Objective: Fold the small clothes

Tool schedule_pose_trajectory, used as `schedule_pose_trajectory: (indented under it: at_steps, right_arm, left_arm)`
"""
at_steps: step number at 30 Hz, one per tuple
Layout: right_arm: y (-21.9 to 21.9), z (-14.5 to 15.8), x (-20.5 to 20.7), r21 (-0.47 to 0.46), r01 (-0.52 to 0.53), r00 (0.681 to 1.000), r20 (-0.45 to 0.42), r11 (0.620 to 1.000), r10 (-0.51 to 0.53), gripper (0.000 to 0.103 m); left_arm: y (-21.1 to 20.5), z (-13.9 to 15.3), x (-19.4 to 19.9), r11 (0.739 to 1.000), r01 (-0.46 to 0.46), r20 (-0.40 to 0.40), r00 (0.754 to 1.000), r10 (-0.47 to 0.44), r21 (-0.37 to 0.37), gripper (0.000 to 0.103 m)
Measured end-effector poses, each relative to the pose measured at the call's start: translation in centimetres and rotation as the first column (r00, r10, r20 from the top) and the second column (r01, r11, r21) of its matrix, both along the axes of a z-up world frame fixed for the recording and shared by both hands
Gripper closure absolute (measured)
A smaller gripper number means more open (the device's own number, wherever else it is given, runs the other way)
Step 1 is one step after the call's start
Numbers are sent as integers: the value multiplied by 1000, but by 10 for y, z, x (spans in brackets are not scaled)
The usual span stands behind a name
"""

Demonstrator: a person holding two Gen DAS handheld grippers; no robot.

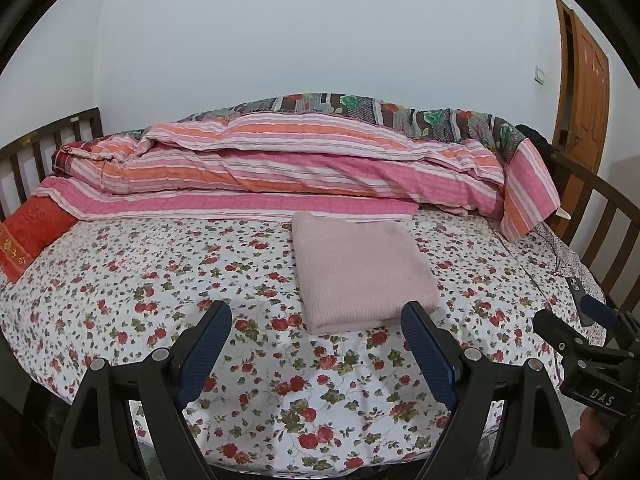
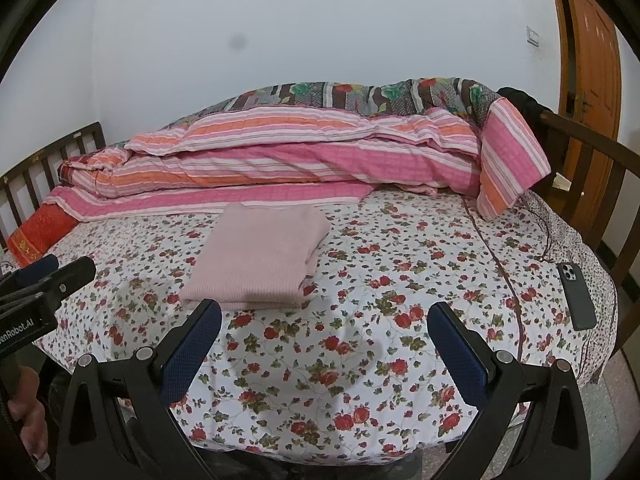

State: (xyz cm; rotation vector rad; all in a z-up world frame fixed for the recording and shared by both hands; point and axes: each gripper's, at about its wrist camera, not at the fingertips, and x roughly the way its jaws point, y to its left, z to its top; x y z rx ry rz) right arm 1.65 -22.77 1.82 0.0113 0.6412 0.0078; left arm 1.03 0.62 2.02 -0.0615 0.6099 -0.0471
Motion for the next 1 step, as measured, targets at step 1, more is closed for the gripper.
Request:
schedule_pose_trajectory:
  at_steps: [1]
  right_arm:
    - [0,0,0,0,-1,1000,2,1000,1,2]
  left_arm:
    - [-1,0,0,1000,2,0,1000,-2,2,17]
